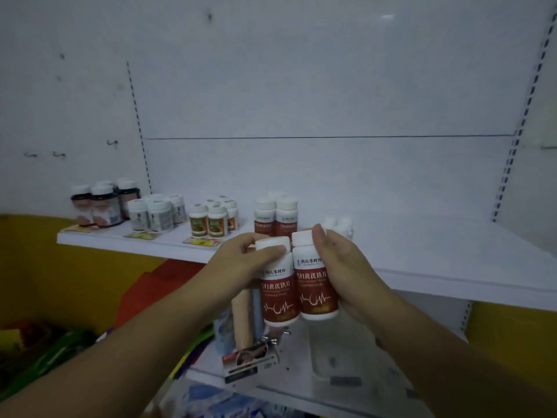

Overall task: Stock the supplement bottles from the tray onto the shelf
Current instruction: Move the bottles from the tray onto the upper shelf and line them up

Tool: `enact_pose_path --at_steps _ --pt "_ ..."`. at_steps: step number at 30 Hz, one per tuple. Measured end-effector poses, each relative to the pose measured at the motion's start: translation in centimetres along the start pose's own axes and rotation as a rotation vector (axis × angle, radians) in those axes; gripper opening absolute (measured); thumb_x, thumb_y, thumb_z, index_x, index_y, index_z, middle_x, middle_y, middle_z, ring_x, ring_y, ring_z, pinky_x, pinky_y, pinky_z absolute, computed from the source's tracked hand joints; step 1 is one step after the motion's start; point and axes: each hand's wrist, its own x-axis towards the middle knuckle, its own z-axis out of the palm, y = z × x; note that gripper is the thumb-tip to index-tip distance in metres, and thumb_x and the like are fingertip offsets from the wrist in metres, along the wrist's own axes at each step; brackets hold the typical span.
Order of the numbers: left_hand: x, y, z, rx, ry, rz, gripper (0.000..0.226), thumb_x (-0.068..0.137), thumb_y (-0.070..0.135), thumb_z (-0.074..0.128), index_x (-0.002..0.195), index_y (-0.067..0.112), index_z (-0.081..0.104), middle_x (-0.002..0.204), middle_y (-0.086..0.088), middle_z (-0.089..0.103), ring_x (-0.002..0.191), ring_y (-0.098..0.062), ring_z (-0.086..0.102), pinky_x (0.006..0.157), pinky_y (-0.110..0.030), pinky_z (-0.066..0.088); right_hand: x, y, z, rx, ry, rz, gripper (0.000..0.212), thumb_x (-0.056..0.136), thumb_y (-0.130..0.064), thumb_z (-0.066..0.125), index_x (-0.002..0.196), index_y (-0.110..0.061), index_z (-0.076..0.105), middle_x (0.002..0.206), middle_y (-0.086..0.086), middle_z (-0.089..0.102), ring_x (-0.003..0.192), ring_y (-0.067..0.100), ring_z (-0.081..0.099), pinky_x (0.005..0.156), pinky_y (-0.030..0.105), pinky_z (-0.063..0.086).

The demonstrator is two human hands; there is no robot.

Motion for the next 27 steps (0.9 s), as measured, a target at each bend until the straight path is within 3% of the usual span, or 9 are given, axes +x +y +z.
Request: enact_pose_path --at_steps 4,5,8,11,14,18,21,24,27 --pt "1.2 0.4 -5.3 0.023 0.020 0.064 0.051 0.057 0.054 0.070 0.098 0.024 0.068 0.090 0.003 0.076 0.082 -0.013 0.072 0.069 -0.032 0.058 3.0 -0.9 4.5 -0.050 0.025 -0.033 0.051 0.067 -0.069 0.046 0.094 -0.031 0.065 0.087 -0.010 0.075 0.079 0.006 0.071 0.067 0.025 0.058" --pt "1.6 0.5 -6.5 0.031 0.024 0.087 0.051 0.057 0.056 0.068 0.097 0.024 0.068 0.089 0.004 0.075 0.080 -0.011 0.072 0.065 -0.029 0.057 3.7 -1.3 5.4 -0.076 0.035 -0.050 0.052 0.067 -0.069 0.046 0.096 -0.030 0.064 0.086 -0.010 0.075 0.077 0.005 0.071 0.062 0.021 0.056" --pt "3.7 1.6 -9.4 0.035 0.032 0.153 0.046 0.064 0.052 0.064 0.100 0.022 0.067 0.089 0.002 0.075 0.076 -0.008 0.071 0.056 -0.019 0.055 6.1 -2.7 6.3 -0.114 0.149 -0.109 0.053 0.066 -0.067 0.048 0.103 -0.031 0.060 0.098 -0.006 0.071 0.085 0.007 0.069 0.069 0.022 0.056" --pt "6.5 3.1 -11.4 0.071 0.060 0.197 0.031 0.075 0.042 0.064 0.099 0.023 0.065 0.095 -0.002 0.071 0.077 -0.013 0.070 0.054 -0.018 0.053 8.9 -4.8 4.4 -0.112 0.320 -0.188 0.023 0.084 -0.051 0.051 0.099 -0.034 0.056 0.097 -0.012 0.065 0.085 0.001 0.063 0.060 0.014 0.050" --pt "9.4 4.4 -12.7 0.118 0.066 0.231 0.025 0.081 0.038 0.062 0.102 0.023 0.062 0.101 -0.001 0.067 0.089 -0.015 0.065 0.062 -0.024 0.052 11.9 -6.0 1.4 -0.136 0.482 -0.232 0.027 0.089 -0.044 0.052 0.110 -0.027 0.051 0.098 -0.014 0.059 0.088 0.003 0.058 0.068 0.021 0.046" --pt "14.5 6.7 -13.9 0.118 0.131 0.282 0.033 0.081 0.038 0.063 0.110 0.022 0.059 0.104 0.003 0.063 0.093 -0.015 0.062 0.061 -0.025 0.052 16.5 -5.4 -1.8 -0.171 0.539 -0.206 0.032 0.088 -0.042 0.057 0.112 -0.020 0.051 0.104 -0.006 0.060 0.095 0.012 0.059 0.087 0.036 0.051" --pt "19.1 7.3 -13.8 0.041 0.193 0.235 0.037 0.078 0.031 0.070 0.112 0.021 0.056 0.111 -0.002 0.059 0.100 -0.022 0.059 0.064 -0.034 0.056 19.9 -4.7 -3.7 -0.176 0.566 -0.203 0.033 0.086 -0.040 0.062 0.111 -0.021 0.051 0.109 -0.004 0.059 0.101 0.016 0.059 0.092 0.043 0.051" --pt "23.4 6.4 -12.5 0.050 0.177 0.140 0.038 0.077 0.027 0.073 0.111 0.020 0.056 0.113 -0.006 0.058 0.101 -0.025 0.059 0.059 -0.035 0.057 22.9 -3.3 -4.9 -0.204 0.505 -0.108 0.039 0.083 -0.041 0.065 0.112 -0.018 0.052 0.114 0.002 0.058 0.102 0.020 0.059 0.091 0.045 0.052" --pt "27.6 5.6 -10.8 0.144 0.099 0.081 0.033 0.078 0.024 0.072 0.106 0.017 0.056 0.109 -0.006 0.060 0.098 -0.023 0.059 0.054 -0.030 0.056 25.2 -1.1 -5.1 -0.311 0.327 0.001 0.039 0.081 -0.043 0.067 0.108 -0.017 0.055 0.113 0.005 0.060 0.100 0.020 0.061 0.092 0.043 0.052"
